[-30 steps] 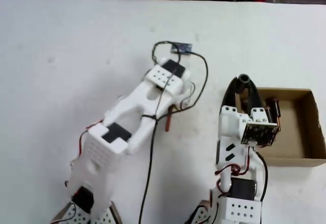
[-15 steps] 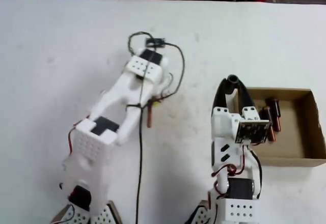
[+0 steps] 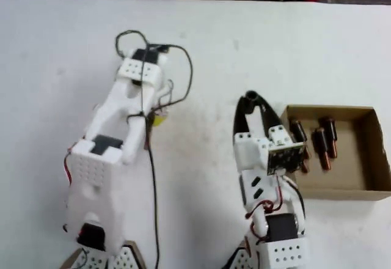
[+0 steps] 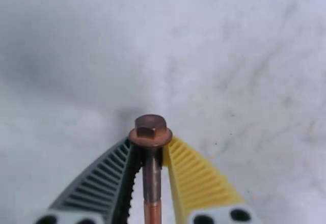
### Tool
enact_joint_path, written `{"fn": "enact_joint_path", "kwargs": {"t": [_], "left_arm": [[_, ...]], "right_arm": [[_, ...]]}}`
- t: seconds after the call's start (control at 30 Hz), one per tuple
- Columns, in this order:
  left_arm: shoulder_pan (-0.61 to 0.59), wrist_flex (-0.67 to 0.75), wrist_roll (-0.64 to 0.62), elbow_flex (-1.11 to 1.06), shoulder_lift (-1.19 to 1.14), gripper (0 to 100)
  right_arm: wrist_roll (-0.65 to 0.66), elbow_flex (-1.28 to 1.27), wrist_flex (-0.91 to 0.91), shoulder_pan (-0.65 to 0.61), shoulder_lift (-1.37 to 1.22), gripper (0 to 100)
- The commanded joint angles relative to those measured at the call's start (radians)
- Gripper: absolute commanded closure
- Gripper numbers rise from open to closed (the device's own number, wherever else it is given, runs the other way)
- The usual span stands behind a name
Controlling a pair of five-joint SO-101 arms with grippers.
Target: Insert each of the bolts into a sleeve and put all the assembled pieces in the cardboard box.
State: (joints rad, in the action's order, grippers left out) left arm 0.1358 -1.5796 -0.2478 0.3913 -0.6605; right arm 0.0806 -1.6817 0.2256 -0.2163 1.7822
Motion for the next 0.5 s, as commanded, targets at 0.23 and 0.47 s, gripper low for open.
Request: {"fn": "enact_joint_path", "kwargs": {"t": [0.23, 0.47], "left_arm": [[-0.087, 0.025, 0.144, -0.064, 0.018, 98], [-0.096, 0.054, 0.181, -0.144, 0.018, 98]], "right_arm": [[-0.003, -0.003, -0.094, -0.096, 0.015, 98.1], [-0.002, 0.040, -0.101, -0.145, 0.013, 98.2]]}}
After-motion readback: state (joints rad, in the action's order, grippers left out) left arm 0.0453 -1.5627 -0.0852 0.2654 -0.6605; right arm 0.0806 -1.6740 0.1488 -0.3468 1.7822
